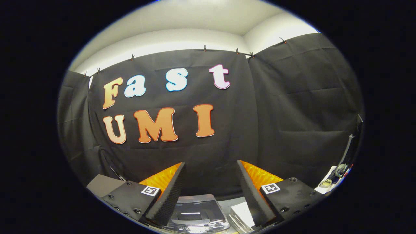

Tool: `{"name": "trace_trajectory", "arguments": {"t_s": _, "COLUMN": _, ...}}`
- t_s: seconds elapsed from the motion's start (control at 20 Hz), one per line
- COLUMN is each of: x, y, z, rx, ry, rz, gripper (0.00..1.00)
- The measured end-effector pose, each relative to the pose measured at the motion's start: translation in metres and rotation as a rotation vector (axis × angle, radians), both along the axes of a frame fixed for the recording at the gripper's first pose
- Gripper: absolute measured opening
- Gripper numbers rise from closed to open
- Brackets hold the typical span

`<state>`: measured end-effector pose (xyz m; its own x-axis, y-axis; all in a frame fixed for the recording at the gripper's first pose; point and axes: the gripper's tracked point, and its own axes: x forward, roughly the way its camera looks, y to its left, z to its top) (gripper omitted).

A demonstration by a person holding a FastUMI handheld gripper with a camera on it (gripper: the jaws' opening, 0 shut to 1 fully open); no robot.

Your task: Put the clothes into the washing machine and then close the washing machine lid.

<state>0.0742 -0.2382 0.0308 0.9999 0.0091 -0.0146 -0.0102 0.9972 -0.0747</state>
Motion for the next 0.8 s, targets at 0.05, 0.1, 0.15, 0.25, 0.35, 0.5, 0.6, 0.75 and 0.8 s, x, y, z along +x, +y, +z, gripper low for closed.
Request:
{"name": "trace_trajectory", "arguments": {"t_s": 0.05, "x": -0.011, "y": 0.0, "z": 0.001, "rx": -0.007, "ry": -0.004, "rz": -0.014, "gripper": 0.98}}
{"name": "trace_trajectory", "arguments": {"t_s": 0.1, "x": -0.021, "y": 0.003, "z": 0.003, "rx": -0.013, "ry": -0.01, "rz": -0.024, "gripper": 0.98}}
{"name": "trace_trajectory", "arguments": {"t_s": 0.15, "x": -0.031, "y": 0.005, "z": 0.006, "rx": -0.019, "ry": -0.017, "rz": -0.032, "gripper": 0.98}}
{"name": "trace_trajectory", "arguments": {"t_s": 0.25, "x": -0.062, "y": 0.008, "z": 0.018, "rx": -0.028, "ry": -0.047, "rz": -0.04, "gripper": 0.98}}
{"name": "trace_trajectory", "arguments": {"t_s": 0.35, "x": -0.086, "y": 0.006, "z": 0.027, "rx": -0.04, "ry": -0.06, "rz": -0.058, "gripper": 0.98}}
{"name": "trace_trajectory", "arguments": {"t_s": 0.5, "x": -0.098, "y": 0.013, "z": 0.025, "rx": -0.03, "ry": -0.057, "rz": -0.065, "gripper": 0.98}}
{"name": "trace_trajectory", "arguments": {"t_s": 0.6, "x": -0.105, "y": 0.02, "z": 0.028, "rx": -0.024, "ry": -0.064, "rz": -0.061, "gripper": 0.98}}
{"name": "trace_trajectory", "arguments": {"t_s": 0.75, "x": -0.114, "y": 0.031, "z": 0.034, "rx": -0.036, "ry": -0.091, "rz": -0.051, "gripper": 0.98}}
{"name": "trace_trajectory", "arguments": {"t_s": 0.8, "x": -0.113, "y": 0.032, "z": 0.034, "rx": -0.04, "ry": -0.098, "rz": -0.053, "gripper": 0.98}}
